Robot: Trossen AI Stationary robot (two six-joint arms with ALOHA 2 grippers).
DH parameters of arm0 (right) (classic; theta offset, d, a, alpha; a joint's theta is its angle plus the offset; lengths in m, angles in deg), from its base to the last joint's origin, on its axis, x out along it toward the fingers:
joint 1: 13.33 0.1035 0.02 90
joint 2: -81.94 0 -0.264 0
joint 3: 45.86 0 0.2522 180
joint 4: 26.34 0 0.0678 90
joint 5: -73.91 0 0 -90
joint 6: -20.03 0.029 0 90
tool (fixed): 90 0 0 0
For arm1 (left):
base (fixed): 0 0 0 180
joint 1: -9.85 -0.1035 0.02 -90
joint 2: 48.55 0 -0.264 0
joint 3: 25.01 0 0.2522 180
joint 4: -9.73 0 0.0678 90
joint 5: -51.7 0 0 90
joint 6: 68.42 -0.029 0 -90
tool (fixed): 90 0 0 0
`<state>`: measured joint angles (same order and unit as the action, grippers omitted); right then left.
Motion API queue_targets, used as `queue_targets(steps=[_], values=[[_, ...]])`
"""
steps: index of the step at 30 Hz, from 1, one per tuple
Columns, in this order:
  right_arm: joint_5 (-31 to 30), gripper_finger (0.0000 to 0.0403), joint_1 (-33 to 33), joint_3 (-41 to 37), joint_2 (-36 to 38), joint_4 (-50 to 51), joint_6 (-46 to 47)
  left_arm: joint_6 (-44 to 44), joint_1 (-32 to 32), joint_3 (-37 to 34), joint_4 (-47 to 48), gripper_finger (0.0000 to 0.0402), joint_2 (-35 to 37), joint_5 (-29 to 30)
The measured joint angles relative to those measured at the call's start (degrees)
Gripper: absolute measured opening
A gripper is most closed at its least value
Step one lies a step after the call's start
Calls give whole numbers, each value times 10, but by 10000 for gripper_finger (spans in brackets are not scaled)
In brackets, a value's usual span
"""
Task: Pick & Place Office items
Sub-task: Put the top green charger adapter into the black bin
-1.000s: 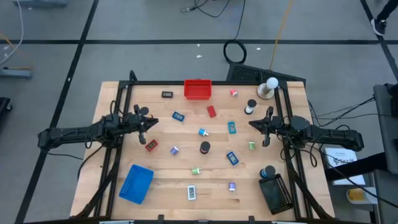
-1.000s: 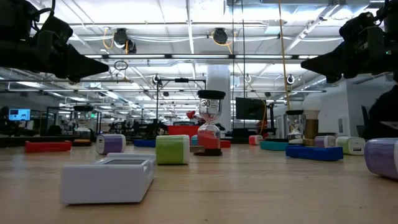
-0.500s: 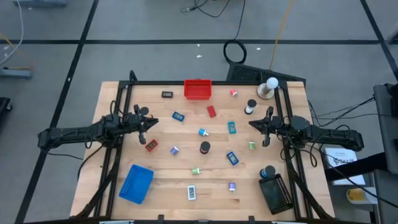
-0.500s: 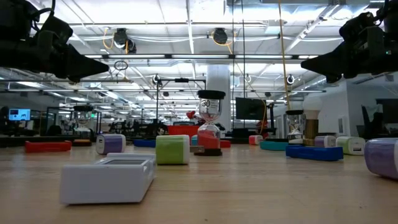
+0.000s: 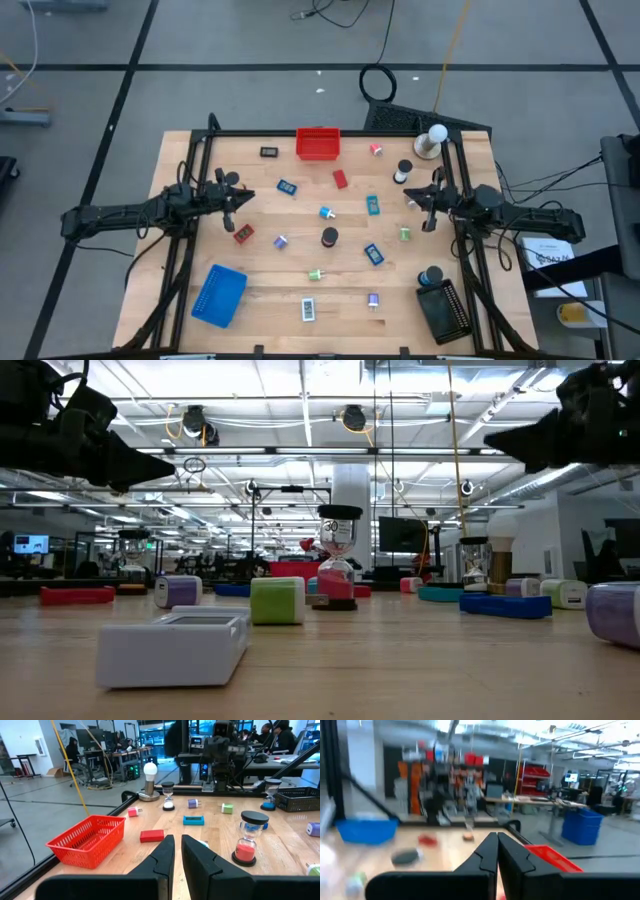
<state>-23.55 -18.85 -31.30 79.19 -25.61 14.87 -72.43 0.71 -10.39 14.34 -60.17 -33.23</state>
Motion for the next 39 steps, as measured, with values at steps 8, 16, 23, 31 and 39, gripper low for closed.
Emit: queue_targets(steps=[8, 16, 23, 31, 39], values=[[2, 4, 0, 0, -2, -133, 78, 0, 0, 0, 0, 42, 0, 0], [15, 4, 0, 7, -22, -171, 169, 0, 0, 0, -1, 42, 0, 0], [-34, 1, 0, 55, -127, -58, 198, 0, 0, 0, 0, 42, 0, 0], [-109, 0, 43, 159, -306, -31, 223, 0, 0, 0, 0, 42, 0, 0], [-213, 0, 106, 274, -417, 49, 253, 0, 0, 0, 0, 42, 0, 0]])
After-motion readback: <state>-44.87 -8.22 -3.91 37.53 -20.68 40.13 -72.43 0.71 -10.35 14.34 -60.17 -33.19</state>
